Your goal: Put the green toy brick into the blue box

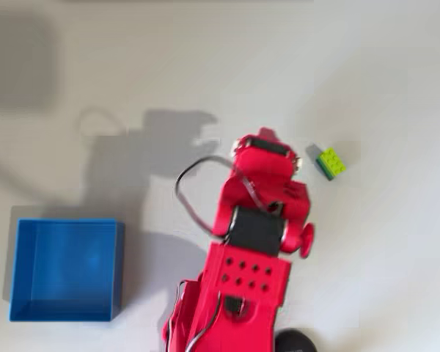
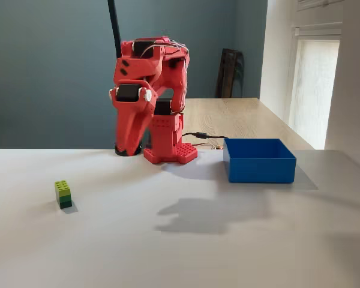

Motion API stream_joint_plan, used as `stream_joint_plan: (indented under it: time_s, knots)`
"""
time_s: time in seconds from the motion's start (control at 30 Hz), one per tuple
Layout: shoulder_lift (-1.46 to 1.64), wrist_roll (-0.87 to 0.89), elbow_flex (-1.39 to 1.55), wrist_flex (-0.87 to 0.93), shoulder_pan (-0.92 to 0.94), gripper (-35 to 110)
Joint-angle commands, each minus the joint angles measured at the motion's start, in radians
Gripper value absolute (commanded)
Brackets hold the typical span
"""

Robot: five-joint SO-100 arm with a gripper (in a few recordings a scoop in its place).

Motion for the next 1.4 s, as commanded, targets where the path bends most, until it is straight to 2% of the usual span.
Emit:
stream_joint_plan:
  time_s: [0.0, 0.3, 0.57, 1.0, 1.37]
  knots:
    - [-0.104, 0.049, -0.163, 0.046, 0.106, 22]
    - [-0.282, 0.130, -0.281, 0.100, 0.293, 28]
    - [-0.434, 0.164, -0.368, 0.098, 0.387, 28]
    - [-0.715, 0.215, -0.557, 0.095, 0.397, 30]
    - [-0.827, 0.229, -0.568, 0.063, 0.391, 29]
